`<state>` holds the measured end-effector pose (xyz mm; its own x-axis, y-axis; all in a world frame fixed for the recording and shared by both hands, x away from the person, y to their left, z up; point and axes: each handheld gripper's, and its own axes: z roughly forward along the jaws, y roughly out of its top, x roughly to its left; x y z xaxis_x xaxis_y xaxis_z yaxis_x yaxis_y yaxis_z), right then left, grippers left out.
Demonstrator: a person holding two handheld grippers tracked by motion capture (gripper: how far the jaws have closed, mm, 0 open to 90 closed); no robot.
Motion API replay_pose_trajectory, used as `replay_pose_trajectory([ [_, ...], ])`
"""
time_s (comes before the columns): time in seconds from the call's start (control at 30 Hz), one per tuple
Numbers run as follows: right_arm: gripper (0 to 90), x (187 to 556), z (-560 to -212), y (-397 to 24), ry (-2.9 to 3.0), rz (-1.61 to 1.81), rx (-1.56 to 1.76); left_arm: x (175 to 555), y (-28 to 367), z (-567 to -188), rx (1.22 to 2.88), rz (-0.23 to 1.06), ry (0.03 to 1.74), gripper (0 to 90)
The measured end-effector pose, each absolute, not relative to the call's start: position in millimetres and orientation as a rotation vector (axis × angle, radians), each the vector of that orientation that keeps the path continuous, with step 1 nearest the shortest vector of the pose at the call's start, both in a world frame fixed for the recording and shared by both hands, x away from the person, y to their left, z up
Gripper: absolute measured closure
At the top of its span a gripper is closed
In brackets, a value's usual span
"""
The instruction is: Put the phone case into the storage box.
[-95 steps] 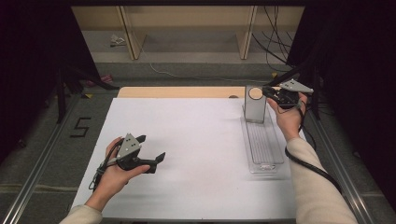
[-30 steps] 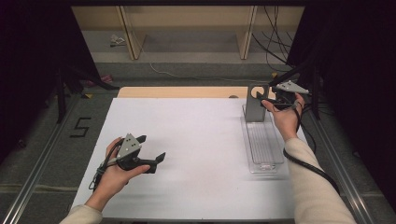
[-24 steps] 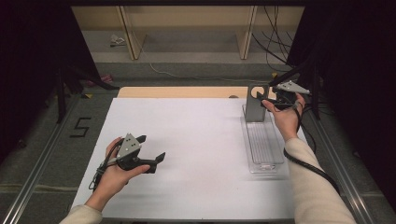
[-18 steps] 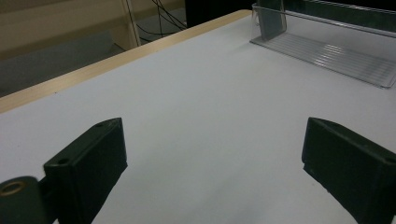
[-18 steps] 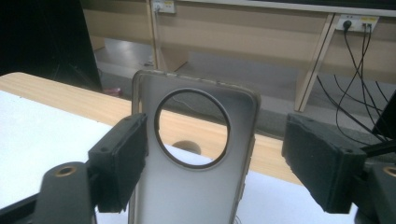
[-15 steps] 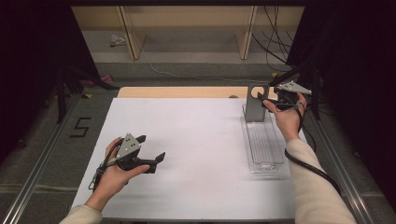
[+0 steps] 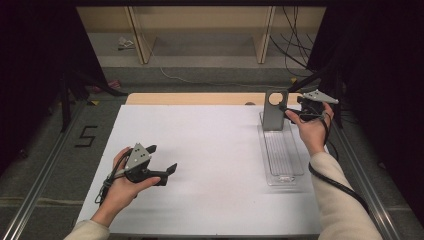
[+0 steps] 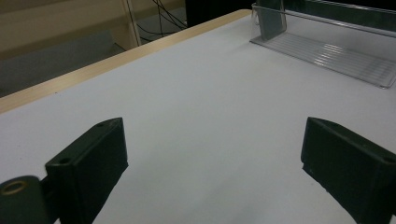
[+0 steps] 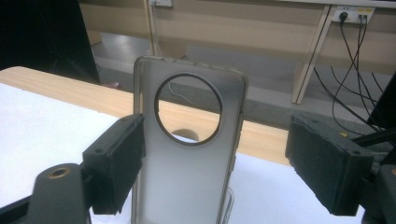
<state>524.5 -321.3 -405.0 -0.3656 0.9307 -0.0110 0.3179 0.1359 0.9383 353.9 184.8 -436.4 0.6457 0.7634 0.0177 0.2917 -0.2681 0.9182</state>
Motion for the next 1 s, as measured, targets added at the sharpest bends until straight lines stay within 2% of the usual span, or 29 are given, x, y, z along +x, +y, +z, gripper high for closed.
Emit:
replay_pose_trajectory([
  [1.0, 21.0, 493.2, -393.0, -312.9, 1.798, 1.249, 1.163, 352.8, 185.1, -435.9, 1.845, 0.581, 0.838, 6.9],
])
